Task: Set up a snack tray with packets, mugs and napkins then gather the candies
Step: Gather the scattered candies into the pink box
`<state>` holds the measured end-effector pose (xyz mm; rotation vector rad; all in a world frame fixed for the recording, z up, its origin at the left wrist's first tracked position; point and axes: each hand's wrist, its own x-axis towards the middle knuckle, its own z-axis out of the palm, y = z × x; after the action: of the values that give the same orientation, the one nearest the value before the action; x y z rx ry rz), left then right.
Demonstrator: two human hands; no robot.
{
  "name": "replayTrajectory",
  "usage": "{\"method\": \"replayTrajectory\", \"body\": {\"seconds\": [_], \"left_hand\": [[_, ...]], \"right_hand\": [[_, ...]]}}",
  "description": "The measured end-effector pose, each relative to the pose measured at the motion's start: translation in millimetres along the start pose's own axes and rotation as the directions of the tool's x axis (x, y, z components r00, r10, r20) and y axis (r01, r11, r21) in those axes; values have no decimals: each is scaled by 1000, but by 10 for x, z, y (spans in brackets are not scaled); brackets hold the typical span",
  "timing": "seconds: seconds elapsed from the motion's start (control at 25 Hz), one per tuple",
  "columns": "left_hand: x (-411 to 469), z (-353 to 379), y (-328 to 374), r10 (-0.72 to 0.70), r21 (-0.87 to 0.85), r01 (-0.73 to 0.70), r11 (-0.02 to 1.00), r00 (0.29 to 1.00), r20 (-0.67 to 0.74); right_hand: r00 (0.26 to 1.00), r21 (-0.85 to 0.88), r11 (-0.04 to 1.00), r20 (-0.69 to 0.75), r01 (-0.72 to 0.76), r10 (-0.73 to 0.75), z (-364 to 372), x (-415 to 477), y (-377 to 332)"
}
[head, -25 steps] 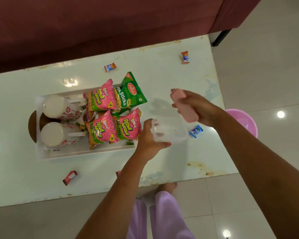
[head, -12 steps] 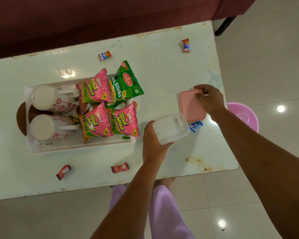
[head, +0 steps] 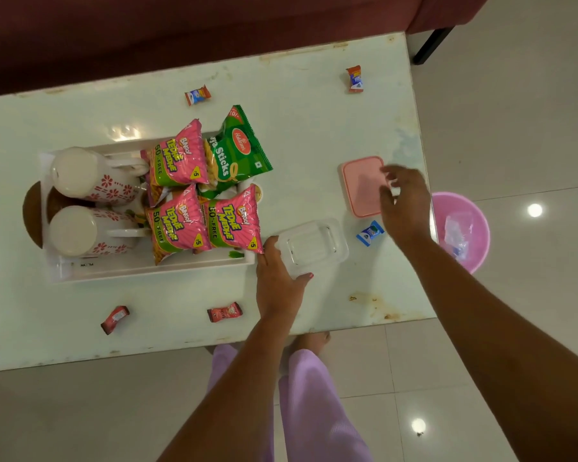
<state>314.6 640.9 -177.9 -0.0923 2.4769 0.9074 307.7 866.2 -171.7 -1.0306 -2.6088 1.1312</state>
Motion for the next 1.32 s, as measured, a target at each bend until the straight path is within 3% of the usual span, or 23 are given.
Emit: {"method": "replayTrajectory", "body": {"seconds": [0.2, 0.36, 0.52, 0.68, 0.8, 0.88, 0.96, 1.2, 1.32], "left_hand": [[-227, -133, -196, 63, 154, -58, 986, 998, -30], [-425, -345, -591, 107, 389, -35, 921, 981, -164], [-477, -514, -955, 102, 409, -36, 912, 985, -141], [-372, -589, -929, 66, 361, -32, 932, 994, -82], [-329, -612, -680, 134, 103, -123, 987, 985, -107], [-332, -609, -401, 241, -53, -254, 966, 954, -179], [-291, -582, -104, 296, -105, -325, 940, 928, -225], [-94, -392, 261, 429, 340, -391, 855, 902, -39], [-147, -416, 160, 454, 268, -424, 865, 889, -60]], "right_hand": [[935, -332, 912, 330, 240, -126, 36, -605, 106], [921, -441, 850, 370, 290, -122, 90, -616, 179], [945, -382, 892, 301, 240, -126, 67, -626, 97], [978, -149, 976, 159, 161, -137, 47, -747, -242], [955, -43, 987, 264, 152, -136, 126, -863, -537], [913, -149, 970, 388, 193, -122, 215, -878, -614], [884, -261, 941, 462, 215, -74, 284, -841, -638], [882, -339, 923, 470, 184, -3, 383, -793, -626], [895, -335, 932, 446, 138, 27, 347, -831, -678]]}}
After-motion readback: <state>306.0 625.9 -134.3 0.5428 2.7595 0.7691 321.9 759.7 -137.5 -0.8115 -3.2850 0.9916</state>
